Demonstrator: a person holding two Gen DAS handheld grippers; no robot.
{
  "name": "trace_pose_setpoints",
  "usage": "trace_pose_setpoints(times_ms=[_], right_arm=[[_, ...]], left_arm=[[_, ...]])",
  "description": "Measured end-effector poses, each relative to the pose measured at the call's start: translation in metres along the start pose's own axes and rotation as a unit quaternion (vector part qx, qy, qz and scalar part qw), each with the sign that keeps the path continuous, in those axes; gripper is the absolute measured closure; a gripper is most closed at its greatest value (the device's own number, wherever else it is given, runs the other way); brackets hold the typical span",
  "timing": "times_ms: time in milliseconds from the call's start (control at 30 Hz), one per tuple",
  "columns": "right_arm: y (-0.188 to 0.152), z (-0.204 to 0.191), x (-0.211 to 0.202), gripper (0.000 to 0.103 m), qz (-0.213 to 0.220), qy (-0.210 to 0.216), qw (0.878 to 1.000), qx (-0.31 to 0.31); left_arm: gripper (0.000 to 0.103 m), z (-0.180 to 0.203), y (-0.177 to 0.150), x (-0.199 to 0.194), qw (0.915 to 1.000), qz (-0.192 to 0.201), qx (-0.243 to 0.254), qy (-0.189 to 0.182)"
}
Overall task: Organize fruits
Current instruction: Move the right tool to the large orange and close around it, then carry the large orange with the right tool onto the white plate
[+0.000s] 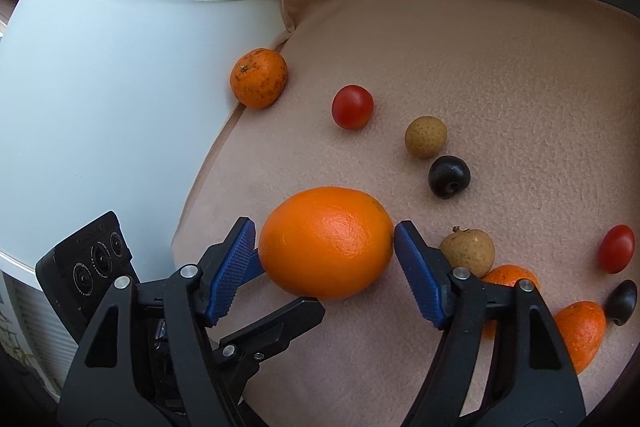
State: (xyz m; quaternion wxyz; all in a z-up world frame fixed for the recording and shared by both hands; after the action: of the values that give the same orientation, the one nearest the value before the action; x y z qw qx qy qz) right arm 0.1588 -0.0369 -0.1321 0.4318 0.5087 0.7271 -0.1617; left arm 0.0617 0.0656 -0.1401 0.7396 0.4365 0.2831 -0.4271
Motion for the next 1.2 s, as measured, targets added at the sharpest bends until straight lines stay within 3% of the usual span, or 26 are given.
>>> trace_pose_setpoints(times_ms=[200, 700, 1200], right_arm=[[-0.001, 0.0, 0.0, 0.032, 0.002, -0.005, 1.0, -0.003], [-0.01, -0.002, -0.015, 0.032, 0.021, -0.002, 1.0, -0.004], [-0.034, 0.018, -0.08, 0.032, 0.085, -0.019, 0.996, 0.009]], left_arm=[[0.045, 0.006, 0.0, 0.001, 0.9999, -0.002, 0.013, -0.001], [0.045, 0.019, -0.003, -0.006, 0.9993, 0.005, 0.032, 0.016], [0.045, 0.079, 0.013, -0.001, 0.9957, 0.013, 0.092, 0.003]])
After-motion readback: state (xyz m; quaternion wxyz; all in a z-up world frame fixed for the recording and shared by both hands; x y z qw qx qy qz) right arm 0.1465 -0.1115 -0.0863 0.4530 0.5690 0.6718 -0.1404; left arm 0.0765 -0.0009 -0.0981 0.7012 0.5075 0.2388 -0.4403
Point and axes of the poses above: each gripper's, at about its wrist camera, not at the fingertips, and x roughly the way its jaws point, z to its right, y to its top, the point moved 3 cm from there along x, roughly the way its jaws point, and after that the axes turned 13 degrees about -z, right-handed, at the moved point
